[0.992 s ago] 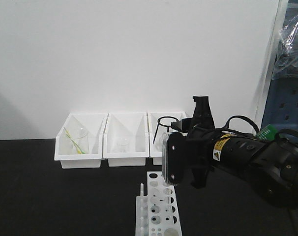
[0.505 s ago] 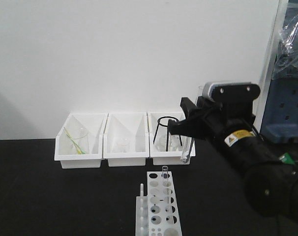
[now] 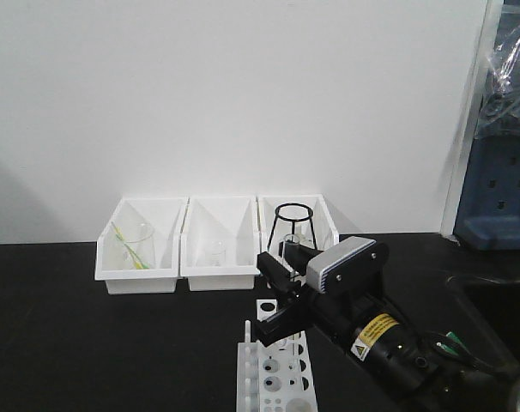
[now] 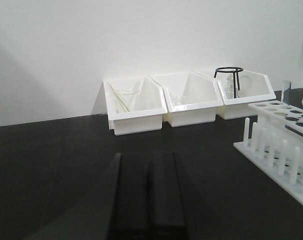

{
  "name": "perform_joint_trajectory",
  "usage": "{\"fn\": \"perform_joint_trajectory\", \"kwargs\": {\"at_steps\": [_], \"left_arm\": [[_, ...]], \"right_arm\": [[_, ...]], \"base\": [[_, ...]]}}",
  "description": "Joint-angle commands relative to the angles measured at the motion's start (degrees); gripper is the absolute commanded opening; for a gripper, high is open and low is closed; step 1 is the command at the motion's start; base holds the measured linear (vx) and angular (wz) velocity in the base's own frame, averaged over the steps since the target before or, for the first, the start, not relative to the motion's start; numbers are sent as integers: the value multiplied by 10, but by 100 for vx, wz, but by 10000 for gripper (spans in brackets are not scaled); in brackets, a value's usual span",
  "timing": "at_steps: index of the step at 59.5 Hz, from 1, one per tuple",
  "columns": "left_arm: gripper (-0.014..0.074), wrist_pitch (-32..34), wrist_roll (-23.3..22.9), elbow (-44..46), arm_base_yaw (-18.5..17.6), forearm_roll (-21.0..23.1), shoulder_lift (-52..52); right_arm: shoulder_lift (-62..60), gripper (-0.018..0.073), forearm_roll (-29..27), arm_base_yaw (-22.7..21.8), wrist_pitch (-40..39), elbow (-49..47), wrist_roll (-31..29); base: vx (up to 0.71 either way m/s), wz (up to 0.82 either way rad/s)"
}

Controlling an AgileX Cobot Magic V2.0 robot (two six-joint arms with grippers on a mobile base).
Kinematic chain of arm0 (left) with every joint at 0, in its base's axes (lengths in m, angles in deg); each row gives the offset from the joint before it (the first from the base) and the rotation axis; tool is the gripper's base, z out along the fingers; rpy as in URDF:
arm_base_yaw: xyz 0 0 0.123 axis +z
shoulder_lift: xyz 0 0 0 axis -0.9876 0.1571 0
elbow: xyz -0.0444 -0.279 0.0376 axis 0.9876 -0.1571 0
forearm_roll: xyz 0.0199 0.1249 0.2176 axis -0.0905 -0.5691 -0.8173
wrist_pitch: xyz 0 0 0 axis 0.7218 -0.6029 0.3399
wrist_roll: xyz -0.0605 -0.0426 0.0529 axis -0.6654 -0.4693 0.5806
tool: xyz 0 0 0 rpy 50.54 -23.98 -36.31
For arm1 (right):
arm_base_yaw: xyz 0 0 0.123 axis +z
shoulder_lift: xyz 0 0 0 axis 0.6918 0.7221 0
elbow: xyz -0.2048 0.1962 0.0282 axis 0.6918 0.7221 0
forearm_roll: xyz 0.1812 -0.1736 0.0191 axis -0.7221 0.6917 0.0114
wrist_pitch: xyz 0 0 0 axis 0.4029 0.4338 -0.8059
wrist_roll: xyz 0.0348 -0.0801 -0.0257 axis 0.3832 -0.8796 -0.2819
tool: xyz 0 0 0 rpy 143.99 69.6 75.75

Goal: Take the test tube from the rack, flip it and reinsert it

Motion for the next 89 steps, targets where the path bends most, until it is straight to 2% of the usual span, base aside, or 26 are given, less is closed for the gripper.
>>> {"fn": "perform_joint_trajectory", "kwargs": {"at_steps": [1,32,56,66,80,89], "left_arm": [[-6,46,-1,3,0,0,-5],[-6,46,-1,3,0,0,-5],[-6,46,-1,3,0,0,-5],[-6,46,-1,3,0,0,-5],[-6,46,-1,3,0,0,-5],[-6,46,-1,3,0,0,-5]], "right_arm": [[-6,-11,6,-2,-59,-31,10],[86,-11,17,-2,-62,-64,9],[151,10,15,-2,-118,-62,10],[151,118,14,-2,-118,-62,10],[151,427,5,-2,-118,-62,10],[140,563,2,-2,-112,-62,10]], "base": [[0,0],[0,0],[0,0],[0,0],[0,0],[0,0]]}}
